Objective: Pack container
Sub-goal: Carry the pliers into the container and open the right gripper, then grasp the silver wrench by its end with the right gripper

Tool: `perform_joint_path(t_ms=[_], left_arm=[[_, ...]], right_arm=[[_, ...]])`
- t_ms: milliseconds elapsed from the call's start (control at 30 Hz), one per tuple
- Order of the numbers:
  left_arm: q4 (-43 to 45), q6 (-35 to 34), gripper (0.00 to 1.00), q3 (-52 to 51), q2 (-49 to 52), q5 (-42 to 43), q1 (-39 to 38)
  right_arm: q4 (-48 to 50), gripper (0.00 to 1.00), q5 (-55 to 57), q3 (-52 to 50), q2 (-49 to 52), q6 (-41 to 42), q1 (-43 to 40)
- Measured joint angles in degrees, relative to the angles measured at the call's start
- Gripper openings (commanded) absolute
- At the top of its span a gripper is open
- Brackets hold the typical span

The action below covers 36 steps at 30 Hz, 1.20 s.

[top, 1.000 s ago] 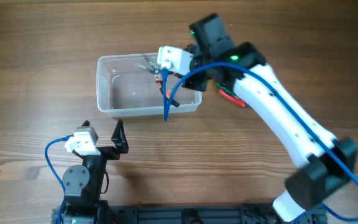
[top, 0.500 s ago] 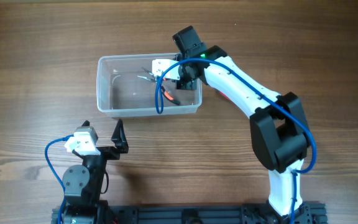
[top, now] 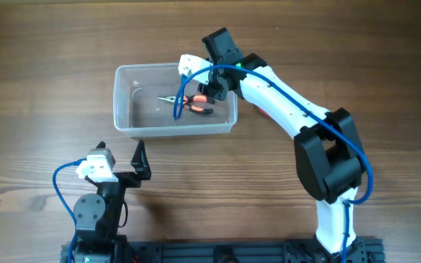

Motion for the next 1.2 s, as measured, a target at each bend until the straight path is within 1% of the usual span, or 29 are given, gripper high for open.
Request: perform_joint_path(t_ms=[33,67,167,233,300,333,433,533,633,800,833,900,933,1000,1200], left_arm=[[0.0,0.0,1.0,0.0,0.0,0.0,0.0],[0.0,0.0,1.0,0.0,0.0,0.0,0.0],[0.0,0.0,1.0,0.0,0.0,0.0,0.0],[0.0,0.0,1.0,0.0,0.0,0.0,0.0],[0.0,0.0,1.0,0.0,0.0,0.0,0.0],[0.0,0.0,1.0,0.0,0.0,0.0,0.0],[0.0,0.0,1.0,0.0,0.0,0.0,0.0],[0.0,0.0,1.0,0.0,0.0,0.0,0.0],[0.0,0.0,1.0,0.0,0.0,0.0,0.0],[0.0,0.0,1.0,0.0,0.0,0.0,0.0],[0.0,0.0,1.0,0.0,0.0,0.0,0.0],[0.0,0.0,1.0,0.0,0.0,0.0,0.0],[0.0,0.0,1.0,0.0,0.0,0.0,0.0],[0.0,0.0,1.0,0.0,0.0,0.0,0.0],[0.0,0.0,1.0,0.0,0.0,0.0,0.0]], right_arm=[[-1.1,0.57,1.0,0.0,-1.6,2.3,0.0],[-1.9,0.59,1.9,-0.1,-3.8,4.5,-0.1],[-4.4,0.6,3.5,-0.1,-12.6,11.8,-1.0],[-6.3,0.61,4.0,0.1,-20.7,17.1,-3.0],[-9.0,0.67,4.0,0.7,-26.7,21.7,-6.3],[-10.6,0.68,4.0,1.1,-29.5,24.1,-8.8],[-15.4,0.71,4.0,2.0,-33.2,30.3,-16.4],[-20.7,0.7,3.8,-0.7,-31.4,36.9,-26.1],[-22.4,0.7,0.5,-5.8,-28.7,39.1,-28.6],[-21.6,0.7,-3.0,-15.7,-24.1,40.7,-27.7],[-20.8,0.67,-3.4,-17.6,-23.0,40.7,-27.2],[-18.2,0.66,-3.3,-20.4,-21.4,40.9,-26.4],[-16.7,0.63,-3.2,-21.5,-20.4,40.9,-26.2],[-15.2,0.58,-2.4,-22.7,-18.8,41.0,-26.3],[-13.0,0.59,4.5,-23.0,-15.8,40.4,-28.5]])
